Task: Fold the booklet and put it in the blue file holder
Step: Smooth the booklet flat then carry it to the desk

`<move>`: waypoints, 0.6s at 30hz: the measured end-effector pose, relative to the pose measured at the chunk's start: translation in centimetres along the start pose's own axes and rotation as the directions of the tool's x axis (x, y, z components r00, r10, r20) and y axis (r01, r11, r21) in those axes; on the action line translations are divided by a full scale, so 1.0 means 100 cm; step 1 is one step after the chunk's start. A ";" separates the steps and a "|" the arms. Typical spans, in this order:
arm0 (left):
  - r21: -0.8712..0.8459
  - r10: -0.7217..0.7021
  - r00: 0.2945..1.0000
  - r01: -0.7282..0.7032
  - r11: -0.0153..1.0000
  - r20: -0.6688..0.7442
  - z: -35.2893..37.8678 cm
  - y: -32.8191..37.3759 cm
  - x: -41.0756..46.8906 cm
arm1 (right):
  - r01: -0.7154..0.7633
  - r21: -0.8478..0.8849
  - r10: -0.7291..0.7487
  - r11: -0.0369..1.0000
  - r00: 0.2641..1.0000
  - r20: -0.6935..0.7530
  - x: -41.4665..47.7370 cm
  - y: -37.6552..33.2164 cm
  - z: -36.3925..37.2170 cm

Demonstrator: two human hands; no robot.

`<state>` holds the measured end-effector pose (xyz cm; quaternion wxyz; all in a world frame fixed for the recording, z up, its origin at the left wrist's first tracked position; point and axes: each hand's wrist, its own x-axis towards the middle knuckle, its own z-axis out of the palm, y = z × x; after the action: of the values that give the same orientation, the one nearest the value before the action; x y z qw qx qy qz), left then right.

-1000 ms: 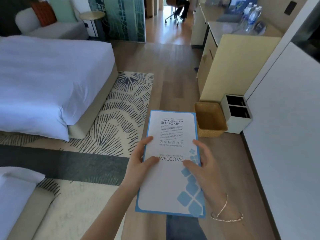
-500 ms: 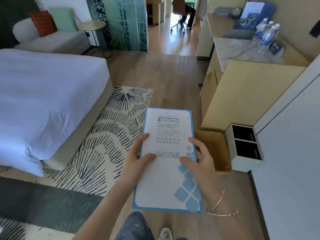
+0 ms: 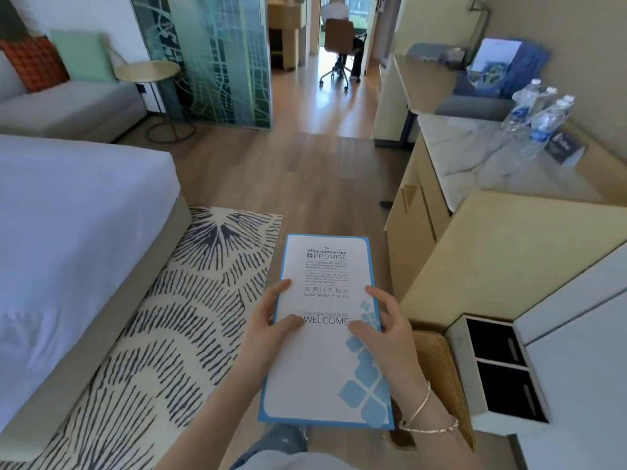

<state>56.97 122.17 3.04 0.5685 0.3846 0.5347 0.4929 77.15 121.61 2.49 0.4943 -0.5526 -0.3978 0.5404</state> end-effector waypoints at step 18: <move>0.018 -0.022 1.000 0.022 1.000 0.022 0.128 0.111 0.487 | 0.035 0.002 -0.035 0.999 0.998 -0.056 0.490 -0.110 -0.017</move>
<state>65.11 173.03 4.33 0.5765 0.3892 0.5367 0.4776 84.79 171.27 3.08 0.5156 -0.5596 -0.3927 0.5165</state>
